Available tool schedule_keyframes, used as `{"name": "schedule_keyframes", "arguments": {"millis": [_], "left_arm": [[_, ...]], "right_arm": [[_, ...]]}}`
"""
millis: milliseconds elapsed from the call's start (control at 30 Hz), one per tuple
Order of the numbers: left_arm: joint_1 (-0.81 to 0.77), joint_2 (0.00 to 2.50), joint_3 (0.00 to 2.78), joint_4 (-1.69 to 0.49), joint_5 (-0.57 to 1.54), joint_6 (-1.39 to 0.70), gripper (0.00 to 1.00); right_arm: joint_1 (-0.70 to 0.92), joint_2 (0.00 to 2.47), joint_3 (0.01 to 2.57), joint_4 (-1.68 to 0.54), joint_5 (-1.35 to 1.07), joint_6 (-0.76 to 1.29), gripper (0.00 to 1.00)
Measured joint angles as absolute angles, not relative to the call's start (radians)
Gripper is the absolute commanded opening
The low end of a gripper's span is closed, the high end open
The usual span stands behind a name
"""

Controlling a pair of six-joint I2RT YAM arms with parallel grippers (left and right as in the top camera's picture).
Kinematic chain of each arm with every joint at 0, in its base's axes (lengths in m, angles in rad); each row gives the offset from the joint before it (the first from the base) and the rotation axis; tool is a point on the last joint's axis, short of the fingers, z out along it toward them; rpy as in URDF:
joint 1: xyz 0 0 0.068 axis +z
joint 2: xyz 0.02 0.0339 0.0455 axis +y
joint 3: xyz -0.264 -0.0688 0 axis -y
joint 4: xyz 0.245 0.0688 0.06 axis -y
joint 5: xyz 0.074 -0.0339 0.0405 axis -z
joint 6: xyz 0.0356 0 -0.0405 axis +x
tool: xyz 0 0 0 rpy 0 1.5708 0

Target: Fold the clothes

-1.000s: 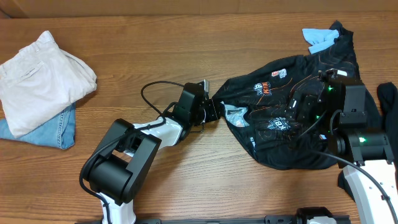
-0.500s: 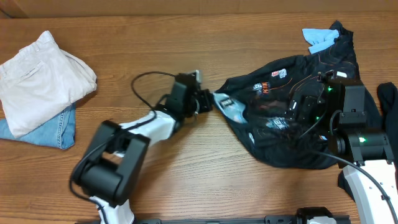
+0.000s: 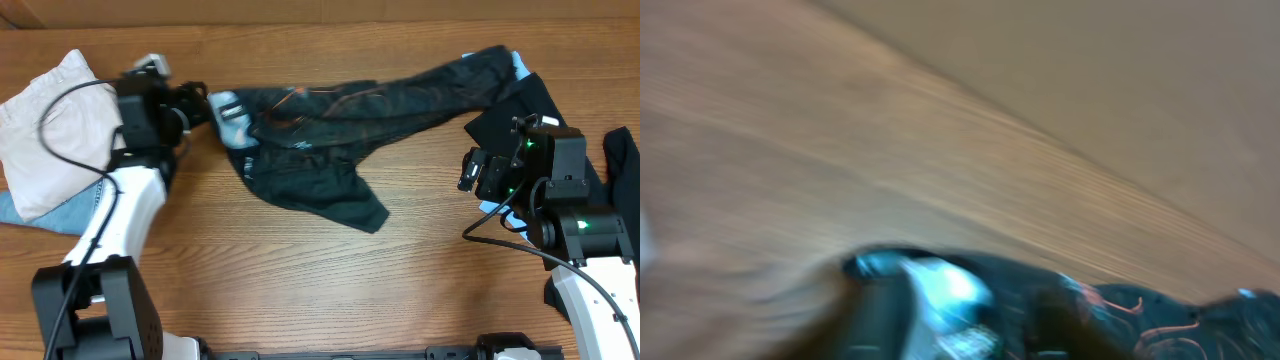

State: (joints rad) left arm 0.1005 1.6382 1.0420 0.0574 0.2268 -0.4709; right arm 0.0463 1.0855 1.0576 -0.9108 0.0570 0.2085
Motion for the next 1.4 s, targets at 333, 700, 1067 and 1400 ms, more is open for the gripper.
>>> {"name": "schedule_keyframes", "arguments": {"millis": [333, 700, 1067, 1400], "left_arm": [[0.116, 1.637, 1.101, -0.588, 0.437, -0.462, 1.00], [-0.062, 1.637, 1.041, -0.762, 0.377, -0.525, 0.68], [-0.066, 1.637, 0.920, -0.646, 0.309, -0.651, 0.70], [-0.066, 1.648, 0.891, -0.572, 0.271, -0.705, 0.59]], "right_arm": [[0.047, 1.085, 1.058, -0.921, 0.057, 0.209, 1.00], [0.046, 1.085, 1.058, -0.936, 0.058, 0.208, 1.00], [0.046, 1.085, 1.058, -0.936, 0.059, 0.209, 1.00], [0.046, 1.085, 1.058, -0.936, 0.059, 0.209, 1.00]]}}
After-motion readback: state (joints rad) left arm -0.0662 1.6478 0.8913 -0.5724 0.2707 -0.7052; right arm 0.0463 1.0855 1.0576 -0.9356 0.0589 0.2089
